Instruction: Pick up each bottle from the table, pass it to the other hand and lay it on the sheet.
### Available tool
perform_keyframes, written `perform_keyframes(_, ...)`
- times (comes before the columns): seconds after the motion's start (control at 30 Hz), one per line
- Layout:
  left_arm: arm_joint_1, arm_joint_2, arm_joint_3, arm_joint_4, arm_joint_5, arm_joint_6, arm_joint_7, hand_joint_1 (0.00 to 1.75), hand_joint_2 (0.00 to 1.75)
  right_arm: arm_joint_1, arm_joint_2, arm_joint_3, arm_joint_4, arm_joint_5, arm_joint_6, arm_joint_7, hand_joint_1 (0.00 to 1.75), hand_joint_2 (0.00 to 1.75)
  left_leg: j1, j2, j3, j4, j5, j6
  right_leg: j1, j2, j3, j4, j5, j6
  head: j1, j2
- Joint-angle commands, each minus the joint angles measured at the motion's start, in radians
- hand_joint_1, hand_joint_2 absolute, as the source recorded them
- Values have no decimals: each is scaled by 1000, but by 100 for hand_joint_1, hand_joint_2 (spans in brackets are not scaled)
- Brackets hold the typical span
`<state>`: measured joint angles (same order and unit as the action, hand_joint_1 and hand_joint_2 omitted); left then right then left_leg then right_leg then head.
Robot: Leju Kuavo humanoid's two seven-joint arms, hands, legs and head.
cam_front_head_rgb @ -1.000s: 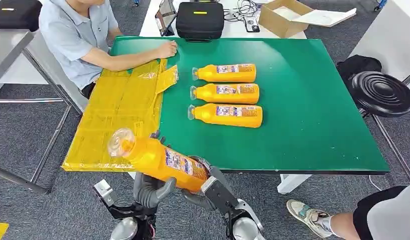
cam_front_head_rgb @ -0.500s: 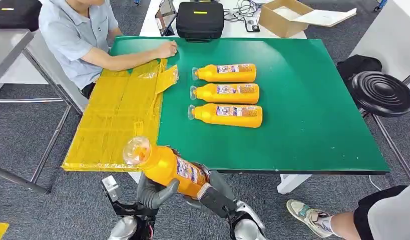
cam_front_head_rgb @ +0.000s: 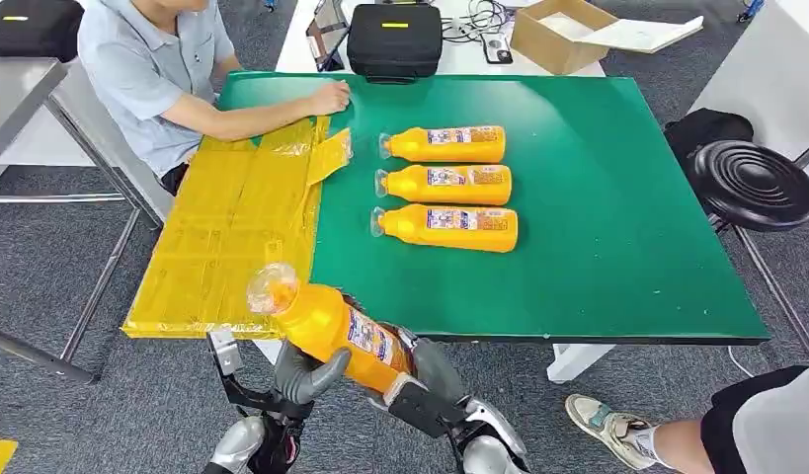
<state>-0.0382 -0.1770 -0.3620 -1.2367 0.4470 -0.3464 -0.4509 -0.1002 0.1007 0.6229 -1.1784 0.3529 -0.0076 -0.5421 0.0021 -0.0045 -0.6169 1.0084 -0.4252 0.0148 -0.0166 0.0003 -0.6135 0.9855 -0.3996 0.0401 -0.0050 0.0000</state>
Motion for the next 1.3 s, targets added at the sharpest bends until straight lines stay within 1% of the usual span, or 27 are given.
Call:
perform_keyframes(0.03,-45,-11,-45,102,10,-57,59,175,175,-51,-4,72,29,17,11,-18,147,175,1,1,4,0,-2,-1,1,1,5,-1,-2,-1,0,0)
perform_keyframes(0.07,-47,-14,-31,103,26,-62,63,175,175,-52,-2,69,23,18,11,-17,24,175,0,1,4,-1,-1,-1,0,1,3,0,-1,-1,0,0)
perform_keyframes(0.1,-52,-18,-10,96,52,-64,69,175,175,-51,1,66,12,19,6,-20,0,175,1,1,6,0,-3,-1,1,1,6,-1,-2,-2,0,0)
perform_keyframes(0.13,-60,-22,8,76,73,-62,72,175,175,-51,0,72,-3,19,7,-39,0,175,0,1,3,0,-1,-1,0,0,3,0,-1,-1,0,0)
perform_keyframes(0.17,-81,-24,25,57,104,-64,97,175,175,-49,1,77,-16,13,13,-61,0,0,1,1,6,0,-3,-1,1,1,5,0,-2,-2,0,0)
perform_keyframes(0.2,-90,-26,33,44,120,-59,116,175,175,-48,0,82,-22,15,16,-66,0,0,0,0,1,0,-1,-1,0,0,1,1,-1,-1,0,0)
perform_keyframes(0.23,-97,-23,35,23,120,-38,128,175,175,-44,-4,93,-29,28,5,-87,0,0,1,1,4,1,-3,-1,1,0,4,1,-2,-2,0,0)
perform_keyframes(0.27,-110,-14,27,17,79,1,128,175,175,-36,-3,94,-33,50,-33,-114,0,0,1,1,1,1,-1,-1,1,1,1,1,-1,-1,0,0)
perform_keyframes(0.3,-128,4,7,28,18,65,138,175,175,-28,-4,101,-45,76,-86,-156,0,0,2,1,3,2,-3,-1,2,0,3,2,-2,-2,0,0)
perform_keyframes(0.4,-136,8,8,43,22,64,136,175,175,-23,-7,106,-48,77,-91,-156,0,0,0,-1,1,0,0,0,0,-1,1,0,-1,-1,0,0)
perform_keyframes(0.5,-146,11,-9,63,-25,103,114,175,175,-26,-22,130,-77,58,-116,-156,0,0,2,1,8,1,-4,-2,2,1,8,1,-4,-3,0,0)
perform_keyframes(0.53,-154,6,-5,71,-23,104,110,175,175,-31,-39,162,-109,25,-134,-156,0,0,0,1,3,0,-1,-1,0,0,3,0,-1,-1,0,0)
perform_keyframes(0.57,-162,3,-2,83,13,72,126,175,175,-34,-55,192,-145,-29,-131,-156,0,175,1,0,2,1,-2,-1,1,0,3,0,-1,-1,1,0)
perform_keyframes(0.6,-173,8,4,96,27,66,133,175,175,-34,-66,219,-189,-80,-119,-156,0,175,1,0,3,1,-2,-1,1,0,4,1,-2,-2,0,0)
perform_keyframes(0.63,-176,10,12,98,33,67,129,175,175,-35,-65,221,-177,-70,-132,-156,0,175,1,0,6,2,-4,-1,1,-1,7,2,-4,-2,0,0)
perform_keyframes(0.67,-177,12,23,100,54,59,135,175,175,-31,-52,203,-143,-52,-139,-156,0,0,1,0,2,0,-1,-1,1,-1,3,0,-1,-1,0,0)
perform_keyframes(0.77,-171,21,45,84,52,81,137,175,175,-24,-32,166,-86,-21,-180,-156,0,0,1,2,7,0,-3,-1,1,1,7,0,-3,-2,1,0)
perform_keyframes(0.8,-170,27,42,65,-43,177,105,175,175,-13,-28,151,-100,-45,-197,-156,0,0,1,2,4,-1,-1,-1,1,1,4,-1,0,-1,0,0)
perform_keyframes(0.83,-168,25,41,46,-105,243,77,175,175,-5,-30,144,-115,-80,-188,-156,0,0,1,3,9,-1,-3,-2,2,3,8,-1,-2,-3,0,0)
perform_keyframes(0.9,-157,29,37,-14,-175,311,53,175,175,8,-31,118,-134,-68,-234,-156,0,0,1,0,5,0,-2,-1,2,-1,6,0,-2,-2,0,0)
perform_keyframes(0.97,-141,42,25,-69,-308,441,5,175,175,31,-13,60,-147,-74,-266,-156,0,0,1,0,6,1,-3,-1,2,0,6,0,-3,-2,0,0)
perform_keyframes(1.0,-131,51,25,-100,-369,500,-7,175,175,46,-4,30,-183,-96,-279,-156,0,0,0,1,2,0,-1,-1,1,0,2,0,-1,-1,0,0)
perform_keyframes(1.03,-135,55,19,-109,-411,539,-18,175,175,56,-17,41,-302,-180,-293,-156,0,0,1,3,6,1,-3,-1,2,2,6,0,-2,-2,0,0)
perform_keyframes(1.07,-137,56,19,-113,-412,541,-16,175,175,61,-18,34,-316,-200,-295,-156,0,0,0,1,3,0,-2,-1,1,0,3,1,-2,-2,0,0)
perform_keyframes(1.13,-140,59,23,-119,-418,561,-13,175,175,71,-18,27,-390,-206,-374,-156,0,0,1,1,5,2,-4,-1,2,0,5,2,-4,-2,1,0)
perform_keyframes(1.17,-138,58,26,-120,-396,544,-5,175,175,76,-14,16,-385,-216,-373,-156,0,0,0,1,1,1,-1,-1,0,1,1,1,-1,-1,0,0)
perform_keyframes(1.3,-110,69,31,-139,-202,360,57,175,175,93,13,-70,-360,-269,-338,-156,0,0,1,-2,5,0,-2,-1,1,-3,6,-1,-2,-2,0,0)
